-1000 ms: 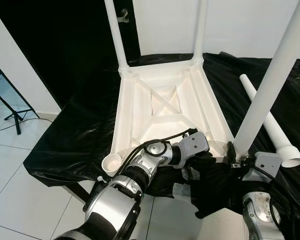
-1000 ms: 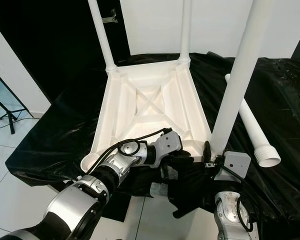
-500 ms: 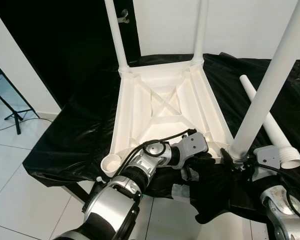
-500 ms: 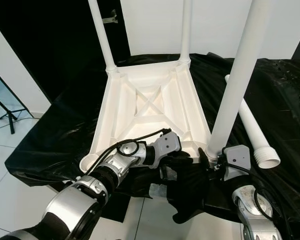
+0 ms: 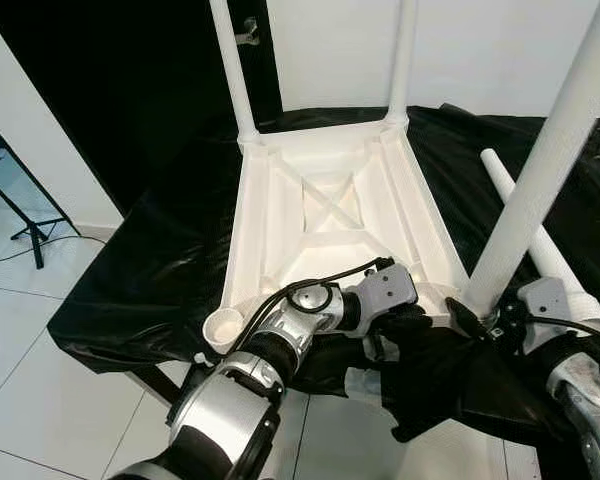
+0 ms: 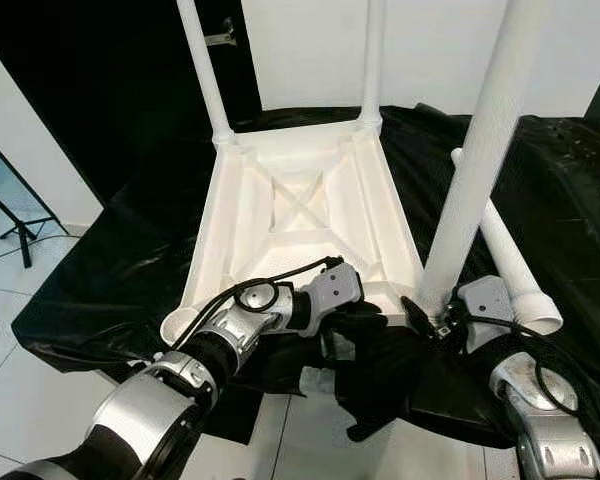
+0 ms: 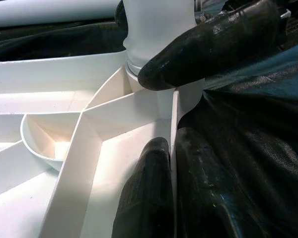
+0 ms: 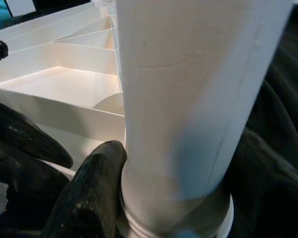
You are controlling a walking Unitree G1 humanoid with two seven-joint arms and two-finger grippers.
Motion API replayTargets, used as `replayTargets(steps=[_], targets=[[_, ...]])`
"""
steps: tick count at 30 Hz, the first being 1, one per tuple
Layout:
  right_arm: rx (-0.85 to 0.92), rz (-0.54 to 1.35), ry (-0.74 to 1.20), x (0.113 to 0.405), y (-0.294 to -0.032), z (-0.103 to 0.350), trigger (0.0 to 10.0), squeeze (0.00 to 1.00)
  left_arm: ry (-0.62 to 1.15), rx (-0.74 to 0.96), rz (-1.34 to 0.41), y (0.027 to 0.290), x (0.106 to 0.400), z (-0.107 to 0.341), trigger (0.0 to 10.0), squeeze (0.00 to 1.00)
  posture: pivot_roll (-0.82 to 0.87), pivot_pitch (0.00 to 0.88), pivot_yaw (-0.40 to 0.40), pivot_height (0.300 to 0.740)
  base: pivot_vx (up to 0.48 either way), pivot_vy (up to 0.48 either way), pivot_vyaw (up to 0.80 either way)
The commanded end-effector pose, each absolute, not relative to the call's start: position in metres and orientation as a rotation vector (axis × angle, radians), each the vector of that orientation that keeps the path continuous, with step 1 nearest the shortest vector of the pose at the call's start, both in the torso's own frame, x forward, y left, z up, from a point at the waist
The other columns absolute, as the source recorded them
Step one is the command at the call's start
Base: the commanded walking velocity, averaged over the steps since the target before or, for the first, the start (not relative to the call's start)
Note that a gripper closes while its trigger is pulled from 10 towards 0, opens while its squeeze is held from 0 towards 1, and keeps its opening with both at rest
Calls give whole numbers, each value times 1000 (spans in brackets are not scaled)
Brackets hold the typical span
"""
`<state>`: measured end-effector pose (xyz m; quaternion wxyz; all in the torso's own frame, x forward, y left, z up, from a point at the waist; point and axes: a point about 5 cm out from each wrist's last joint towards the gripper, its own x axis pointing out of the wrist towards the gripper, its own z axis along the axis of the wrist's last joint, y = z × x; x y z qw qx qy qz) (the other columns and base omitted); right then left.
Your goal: Building children table
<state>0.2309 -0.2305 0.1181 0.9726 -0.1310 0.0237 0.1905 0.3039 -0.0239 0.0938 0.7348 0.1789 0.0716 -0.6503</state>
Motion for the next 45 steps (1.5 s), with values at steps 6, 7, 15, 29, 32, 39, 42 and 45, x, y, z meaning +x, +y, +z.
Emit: replayTargets(steps=[6, 7, 15, 29, 32, 39, 42, 45], targets=[[-187, 14, -56, 221, -217, 114, 0, 0, 353, 377, -1314, -5, 293, 53, 10000, 0, 45, 0, 66, 740, 0, 0, 0], [-174, -37, -56, 218, -216, 111, 0, 0, 353, 376, -1312, -5, 294, 53, 10000, 0, 45, 0, 66, 740, 0, 0, 0], [-64, -202, -58, 217, -200, 102, 0, 0, 350, 375, -1303, -4, 295, 54, 10000, 0, 53, 0, 56, 740, 0, 0, 0], [-122, 2, -100, 227, -185, 107, 10000, 1000, 348, 377, -1311, -7, 295, 55, 10000, 0, 34, 0, 61, 740, 0, 0, 0], [-201, 145, -121, 232, -184, 112, 10000, 0, 347, 376, -1311, -7, 295, 56, 10000, 0, 28, 0, 62, 740, 0, 0, 0], [-217, 273, -67, 238, -203, 114, 7686, 0, 344, 373, -1313, -9, 295, 56, 10000, 0, 34, 0, 57, 740, 0, 0, 0], [-200, 336, -27, 236, -206, 111, 0, 0, 344, 371, -1312, -9, 294, 56, 10000, 0, 35, 0, 56, 740, 0, 0, 0], [-203, 490, 42, 227, -205, 104, 0, 0, 348, 371, -1309, -8, 294, 55, 10000, 0, 35, 0, 56, 740, 0, 0, 0]])
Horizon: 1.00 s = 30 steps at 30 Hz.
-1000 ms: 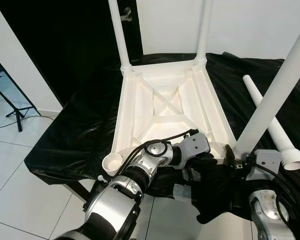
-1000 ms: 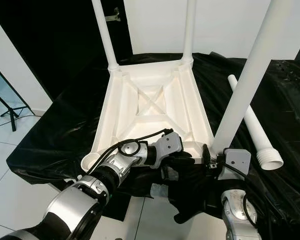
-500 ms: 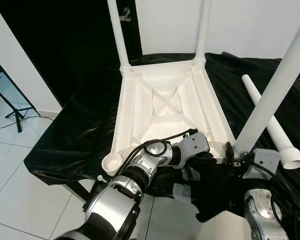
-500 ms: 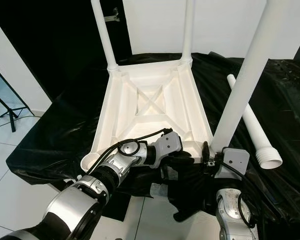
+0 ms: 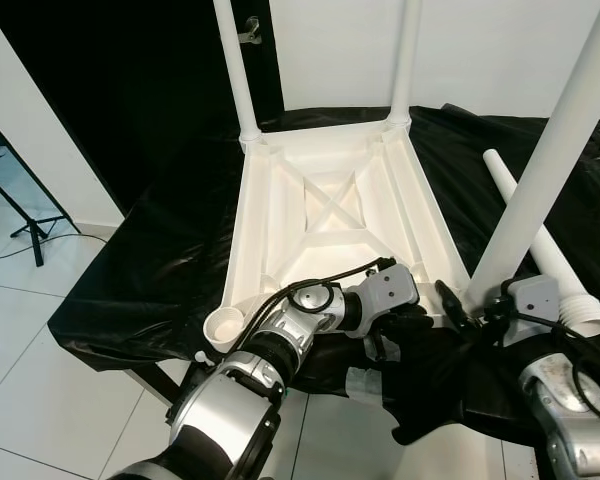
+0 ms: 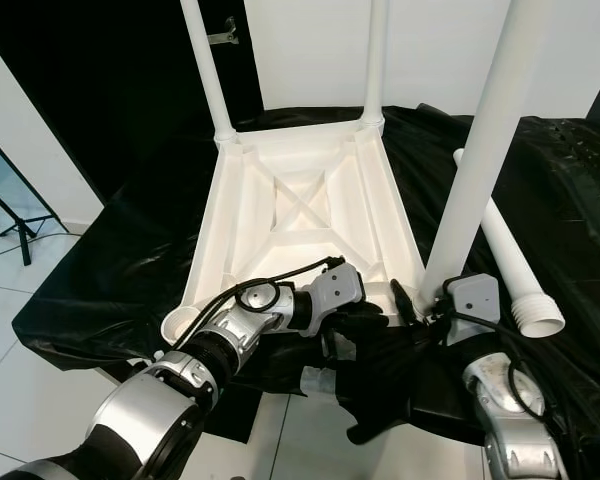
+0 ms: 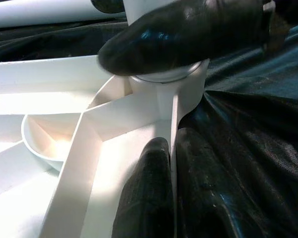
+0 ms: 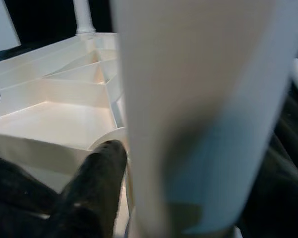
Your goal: Building children table
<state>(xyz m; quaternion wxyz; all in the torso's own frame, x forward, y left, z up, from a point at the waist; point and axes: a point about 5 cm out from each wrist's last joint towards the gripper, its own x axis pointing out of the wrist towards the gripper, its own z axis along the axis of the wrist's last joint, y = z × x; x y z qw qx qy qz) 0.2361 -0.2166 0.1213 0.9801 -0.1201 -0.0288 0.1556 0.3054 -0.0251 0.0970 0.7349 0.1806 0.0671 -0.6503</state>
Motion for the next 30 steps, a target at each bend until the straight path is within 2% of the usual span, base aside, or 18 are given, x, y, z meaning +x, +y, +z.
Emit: replayTargets(steps=[1, 15, 17, 18, 19, 20, 22, 30], targets=[[-195, 509, 49, 226, -206, 104, 0, 0, 348, 372, -1308, -7, 294, 55, 10000, 0, 40, 0, 56, 740, 0, 0, 0], [-119, 446, 32, 230, -212, 107, 0, 0, 348, 373, -1311, -7, 294, 55, 10000, 0, 38, 0, 59, 740, 0, 0, 0], [-80, 207, -44, 232, -211, 109, 0, 0, 348, 374, -1312, -7, 294, 55, 10000, 0, 41, 0, 61, 740, 0, 0, 0], [-80, 207, -44, 232, -211, 109, 0, 0, 348, 374, -1312, -7, 294, 55, 10000, 0, 41, 0, 61, 740, 0, 0, 0], [-66, 62, -75, 230, -210, 109, 0, 0, 349, 375, -1313, -7, 294, 54, 10000, 0, 42, 0, 63, 740, 0, 0, 0], [-66, 62, -75, 230, -210, 109, 0, 0, 349, 375, -1313, -7, 294, 54, 10000, 0, 42, 0, 63, 740, 0, 0, 0], [-59, -111, -96, 225, -207, 107, 0, 0, 350, 376, -1316, -7, 293, 54, 10000, 0, 45, 0, 63, 740, 0, 0, 0], [-30, -226, -101, 225, -202, 104, 0, 0, 353, 378, -1318, -6, 293, 53, 10000, 0, 56, 0, 59, 740, 0, 0, 0]])
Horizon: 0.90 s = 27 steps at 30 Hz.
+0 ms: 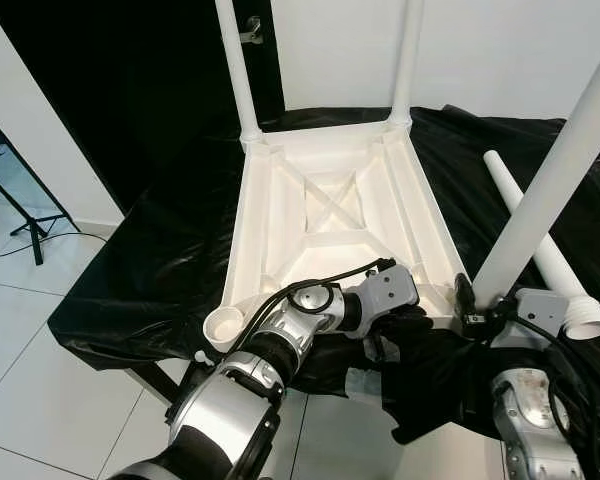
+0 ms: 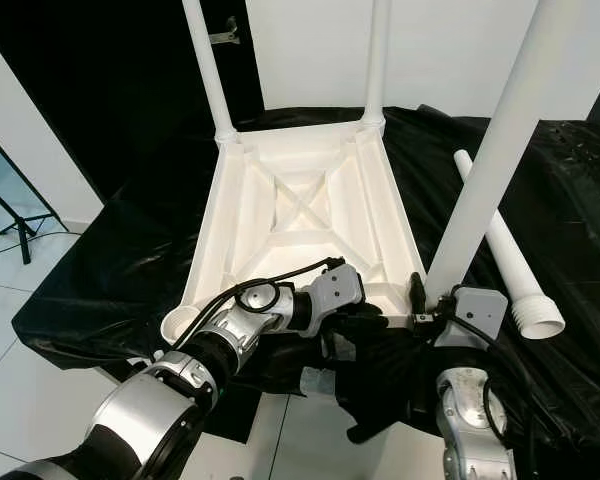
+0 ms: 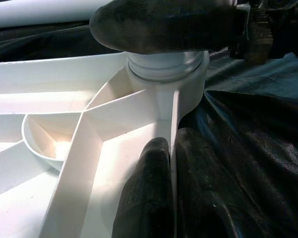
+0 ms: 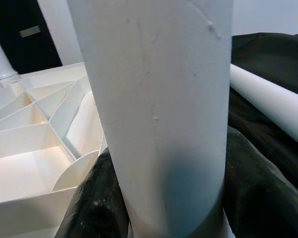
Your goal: Building children table
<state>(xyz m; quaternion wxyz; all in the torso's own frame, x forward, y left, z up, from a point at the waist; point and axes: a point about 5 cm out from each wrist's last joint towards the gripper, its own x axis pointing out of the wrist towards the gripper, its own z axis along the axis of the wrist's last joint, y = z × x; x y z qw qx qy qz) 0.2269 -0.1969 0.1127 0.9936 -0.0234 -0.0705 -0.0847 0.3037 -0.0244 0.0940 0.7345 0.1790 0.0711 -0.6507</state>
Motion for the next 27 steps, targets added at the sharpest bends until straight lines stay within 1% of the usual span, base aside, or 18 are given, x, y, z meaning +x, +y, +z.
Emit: replayTargets(steps=[1, 2, 3, 5, 6, 9, 10, 12, 15, 16, 17, 19, 21, 23, 27], targets=[[-30, -226, -101, 225, -202, 104, 0, 0, 353, 378, -1318, -6, 293, 53, 10000, 0, 56, 0, 59, 740, 0, 0, 0], [-27, -227, -101, 225, -202, 104, 0, 0, 355, 379, -1317, -5, 293, 53, 10000, 0, 56, 0, 60, 740, 0, 0, 0], [-27, -204, -94, 226, -200, 103, 3490, 0, 356, 379, -1316, -4, 293, 52, 10000, 0, 55, 0, 59, 740, 0, 0, 0], [-33, -195, -86, 227, -195, 102, 3490, 0, 357, 379, -1314, -4, 293, 52, 10000, 0, 55, 0, 58, 740, 0, 0, 0], [-28, -159, -81, 229, -192, 102, 10000, 0, 357, 378, -1314, -4, 293, 52, 10000, 0, 52, 0, 60, 740, 0, 0, 0], [-26, -141, -78, 230, -190, 102, 10000, 0, 357, 378, -1313, -4, 293, 52, 10000, 0, 51, 0, 60, 740, 0, 0, 0], [-18, -102, -84, 231, -187, 104, 10000, 1000, 357, 377, -1313, -4, 293, 52, 10000, 0, 50, 0, 59, 740, 0, 0, 0], [-49, 21, -88, 234, -186, 108, 10000, 1000, 354, 373, -1314, -6, 293, 53, 10000, 0, 43, 0, 60, 740, 0, 0, 0], [-49, 21, -88, 234, -186, 108, 10000, 1000, 354, 373, -1314, -6, 293, 53, 10000, 0, 43, 0, 60, 740, 0, 0, 0], [-64, 38, -89, 234, -188, 109, 10000, 714, 353, 372, -1313, -6, 293, 53, 10000, 0, 43, 0, 60, 740, 0, 0, 0], [-97, 87, -89, 235, -194, 112, 10000, 0, 353, 371, -1315, -7, 293, 53, 10000, 0, 37, 0, 60, 740, 0, 0, 0], [-119, 123, -88, 236, -198, 114, 10000, 0, 353, 370, -1317, -7, 292, 53, 10000, 0, 37, 0, 60, 740, 0, 0, 0], [-169, 225, -65, 236, -211, 119, 10000, 0, 353, 370, -1318, -7, 292, 53, 10000, 0, 37, 0, 58, 740, 0, 0, 0], [-198, 281, -41, 236, -220, 122, 10000, 0, 354, 370, -1317, -7, 292, 52, 10000, 0, 39, 0, 57, 740, 0, 0, 0], [-236, 336, -1, 235, -230, 123, 10000, 0, 354, 369, -1315, -7, 292, 52, 10000, 0, 38, 0, 57, 740, 0, 0, 0]])
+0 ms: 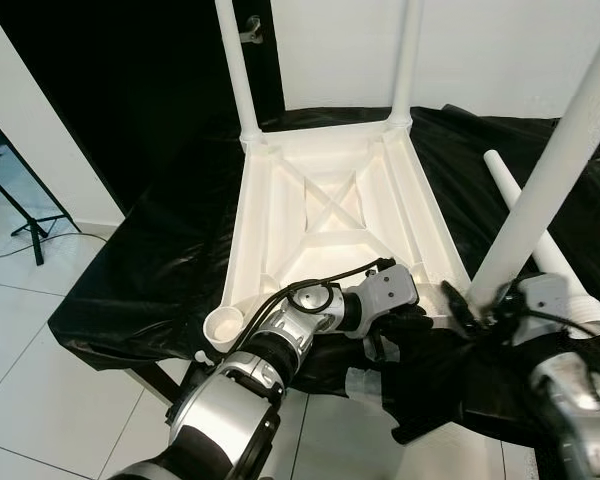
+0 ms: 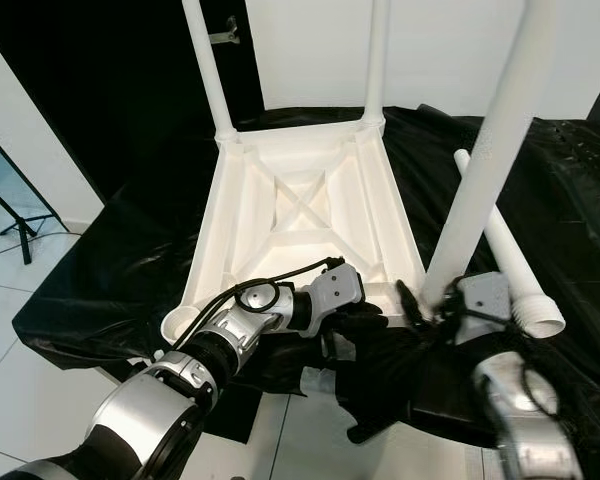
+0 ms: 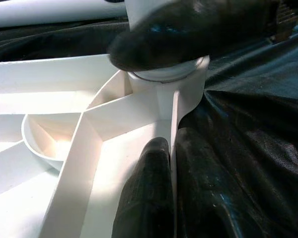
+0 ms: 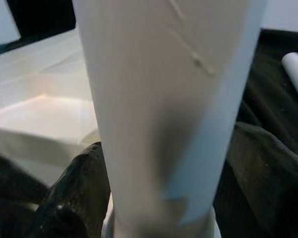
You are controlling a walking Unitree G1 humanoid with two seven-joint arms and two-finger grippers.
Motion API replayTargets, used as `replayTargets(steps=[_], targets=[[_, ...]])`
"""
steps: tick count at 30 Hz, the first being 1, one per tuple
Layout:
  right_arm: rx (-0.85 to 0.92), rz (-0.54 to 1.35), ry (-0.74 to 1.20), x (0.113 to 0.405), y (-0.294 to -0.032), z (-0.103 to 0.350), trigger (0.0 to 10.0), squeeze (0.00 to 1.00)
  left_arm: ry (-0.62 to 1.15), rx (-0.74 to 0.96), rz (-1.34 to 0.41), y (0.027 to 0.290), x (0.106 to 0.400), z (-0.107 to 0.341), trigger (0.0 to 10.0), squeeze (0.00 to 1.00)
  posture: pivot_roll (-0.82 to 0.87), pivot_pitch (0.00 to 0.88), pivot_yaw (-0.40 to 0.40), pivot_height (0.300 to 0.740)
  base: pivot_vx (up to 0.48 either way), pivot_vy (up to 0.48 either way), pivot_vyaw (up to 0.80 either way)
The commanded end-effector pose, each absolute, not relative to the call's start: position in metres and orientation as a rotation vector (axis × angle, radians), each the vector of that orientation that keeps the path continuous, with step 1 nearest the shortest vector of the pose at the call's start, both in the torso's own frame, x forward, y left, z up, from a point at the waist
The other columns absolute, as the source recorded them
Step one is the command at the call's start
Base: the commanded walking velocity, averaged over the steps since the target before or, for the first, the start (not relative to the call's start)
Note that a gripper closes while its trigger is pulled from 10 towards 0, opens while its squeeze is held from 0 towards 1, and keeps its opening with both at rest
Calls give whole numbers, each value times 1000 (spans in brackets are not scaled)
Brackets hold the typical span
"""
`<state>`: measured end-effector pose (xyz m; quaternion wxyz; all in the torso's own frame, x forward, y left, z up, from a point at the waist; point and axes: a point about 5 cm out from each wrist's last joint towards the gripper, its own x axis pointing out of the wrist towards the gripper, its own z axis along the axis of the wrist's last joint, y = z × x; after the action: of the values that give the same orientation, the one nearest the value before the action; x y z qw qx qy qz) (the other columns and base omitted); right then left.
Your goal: Building children table
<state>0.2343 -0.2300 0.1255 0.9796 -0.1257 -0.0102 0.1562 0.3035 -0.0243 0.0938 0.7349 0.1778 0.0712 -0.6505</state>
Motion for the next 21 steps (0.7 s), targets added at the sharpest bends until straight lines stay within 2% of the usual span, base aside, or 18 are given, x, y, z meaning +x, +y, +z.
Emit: replayTargets(steps=[1, 2, 3, 4, 5, 14, 21], targets=[[-242, 360, 16, 234, -234, 123, 10000, 0, 354, 369, -1314, -7, 292, 52, 10000, 0, 38, 0, 56, 740, 0, 0, 0], [-245, 376, 27, 234, -236, 124, 10000, 0, 355, 368, -1314, -7, 292, 52, 10000, 0, 38, 0, 56, 740, 0, 0, 0], [-245, 393, 31, 233, -238, 124, 1098, 0, 355, 368, -1314, -7, 292, 52, 10000, 0, 37, 0, 57, 740, 0, 0, 0], [-245, 393, 31, 233, -238, 124, 1098, 0, 355, 368, -1314, -7, 292, 52, 10000, 0, 37, 0, 57, 740, 0, 0, 0], [-245, 404, 32, 232, -239, 125, 0, 0, 355, 368, -1313, -7, 292, 52, 10000, 0, 37, 0, 57, 740, 0, 0, 0], [-240, 458, 50, 230, -243, 125, 0, 0, 353, 369, -1315, -7, 292, 53, 10000, 0, 32, 0, 60, 740, 0, 0, 0], [-148, 417, 75, 223, -231, 114, 0, 0, 353, 371, -1315, -7, 293, 53, 10000, 0, 33, 0, 59, 740, 0, 0, 0]])
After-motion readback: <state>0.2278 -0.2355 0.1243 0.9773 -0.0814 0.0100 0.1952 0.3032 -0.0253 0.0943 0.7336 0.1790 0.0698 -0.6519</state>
